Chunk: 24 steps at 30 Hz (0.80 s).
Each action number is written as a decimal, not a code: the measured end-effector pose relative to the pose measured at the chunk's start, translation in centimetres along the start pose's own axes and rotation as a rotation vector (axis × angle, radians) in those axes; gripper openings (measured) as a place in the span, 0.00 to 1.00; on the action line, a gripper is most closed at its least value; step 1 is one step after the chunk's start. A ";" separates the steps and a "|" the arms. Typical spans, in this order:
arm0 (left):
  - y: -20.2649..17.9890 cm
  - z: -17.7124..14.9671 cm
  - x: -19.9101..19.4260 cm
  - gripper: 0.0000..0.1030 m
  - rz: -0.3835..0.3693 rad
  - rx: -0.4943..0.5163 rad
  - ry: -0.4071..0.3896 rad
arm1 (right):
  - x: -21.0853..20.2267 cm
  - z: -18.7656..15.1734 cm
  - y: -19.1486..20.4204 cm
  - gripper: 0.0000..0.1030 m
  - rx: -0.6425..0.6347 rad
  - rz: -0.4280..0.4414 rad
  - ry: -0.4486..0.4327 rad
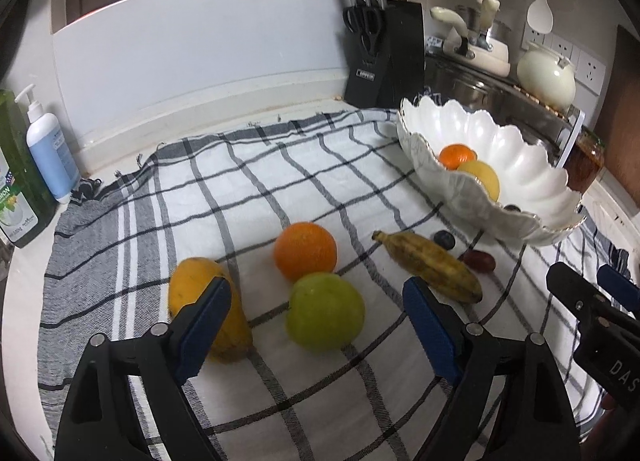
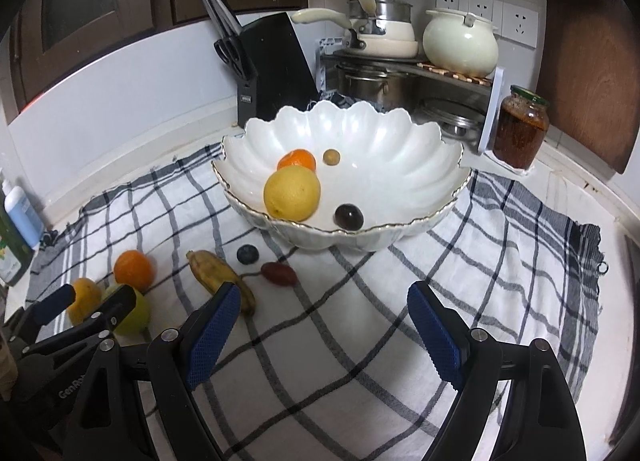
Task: Organize fruits
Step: 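Move both open grippers back toward the fruits on the towel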
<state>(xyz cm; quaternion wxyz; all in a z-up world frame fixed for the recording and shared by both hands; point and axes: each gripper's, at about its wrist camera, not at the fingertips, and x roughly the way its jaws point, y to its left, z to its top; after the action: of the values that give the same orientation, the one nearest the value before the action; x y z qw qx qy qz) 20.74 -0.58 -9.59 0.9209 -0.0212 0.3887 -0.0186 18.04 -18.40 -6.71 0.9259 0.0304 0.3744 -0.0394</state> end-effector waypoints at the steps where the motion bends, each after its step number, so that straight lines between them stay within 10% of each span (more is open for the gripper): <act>1: -0.1 -0.1 0.2 0.82 0.002 0.005 0.003 | 0.1 -0.1 0.0 0.84 0.001 0.002 0.003; 24: -0.2 -1.4 4.0 0.45 0.005 0.021 0.095 | 2.5 -1.3 0.8 0.84 -0.017 0.013 0.060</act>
<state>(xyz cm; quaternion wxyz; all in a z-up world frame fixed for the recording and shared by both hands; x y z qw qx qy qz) 22.49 -1.01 -13.46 0.9016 -0.0098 0.4319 -0.0212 18.99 -17.62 -9.31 0.9147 0.0260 0.4023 -0.0290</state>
